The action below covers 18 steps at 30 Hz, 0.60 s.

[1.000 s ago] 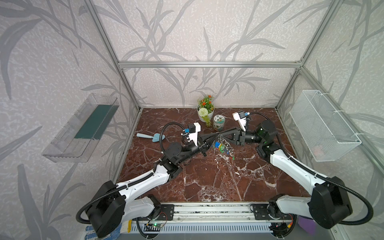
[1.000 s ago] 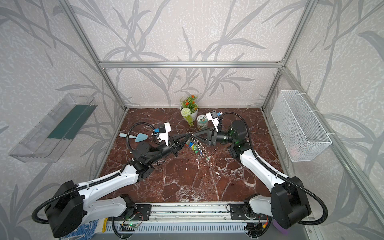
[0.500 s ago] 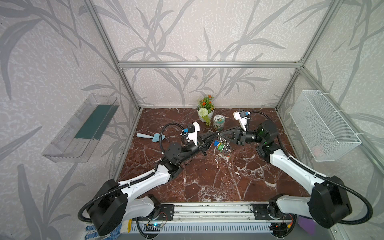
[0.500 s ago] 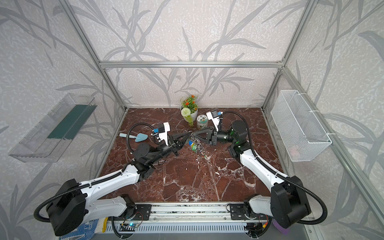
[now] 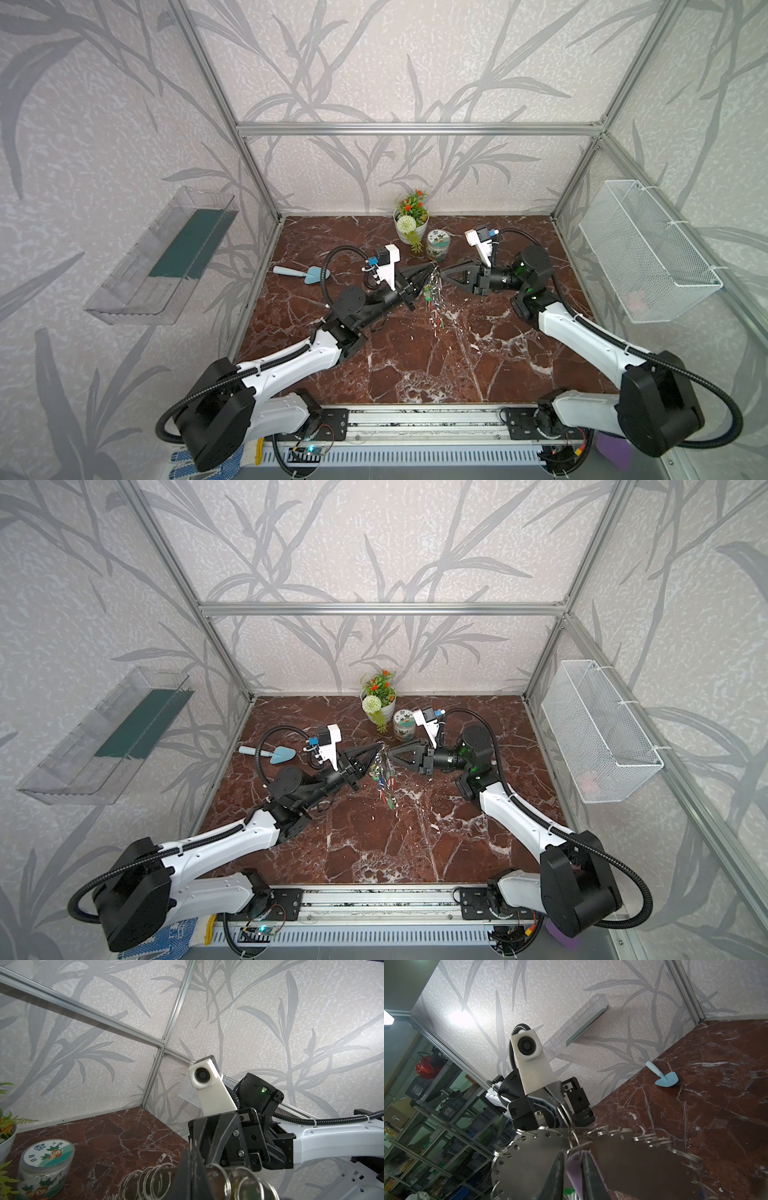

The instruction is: Put the keys on the keyring

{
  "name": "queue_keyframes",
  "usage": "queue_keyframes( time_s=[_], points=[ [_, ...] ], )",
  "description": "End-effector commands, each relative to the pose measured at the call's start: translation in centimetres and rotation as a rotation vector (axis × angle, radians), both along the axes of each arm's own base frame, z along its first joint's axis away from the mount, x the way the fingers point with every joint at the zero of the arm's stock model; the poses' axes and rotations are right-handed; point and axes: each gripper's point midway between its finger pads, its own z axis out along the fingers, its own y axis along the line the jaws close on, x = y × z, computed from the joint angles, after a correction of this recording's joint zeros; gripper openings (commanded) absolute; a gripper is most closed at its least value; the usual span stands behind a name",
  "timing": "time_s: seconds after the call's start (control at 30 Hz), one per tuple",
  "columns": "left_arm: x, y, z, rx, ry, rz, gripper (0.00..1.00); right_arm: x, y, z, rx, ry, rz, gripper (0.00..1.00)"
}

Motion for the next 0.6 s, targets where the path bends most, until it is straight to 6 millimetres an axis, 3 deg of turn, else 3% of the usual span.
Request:
queue_keyframes(
  time_s=[0.0,0.1,0.3,0.57],
  points=[
    [-0.9,0.5,3.6,-0.088,-0.084,-0.017,0.0,-0.1,-1.6,1.6,0.021,-0.054,-0.041,0.24],
    [-1.0,0.3,3.4,-0.09,-0.078,-0.037,0.0,0.0,-2.4,2.5,0.011,-0.068,-0.076,0.28],
    [-1.1,-0.2,3.3,-0.097,-0.076,-0.066,0.0,0.2,-2.0,4.2,0.013,-0.112,-0.079,0.36],
    [-1.2,-0.6,3.5,-0.12,-0.074,-0.096,0.0,0.1,0.1,3.5,0.003,-0.104,-0.016,0.39]
  ],
)
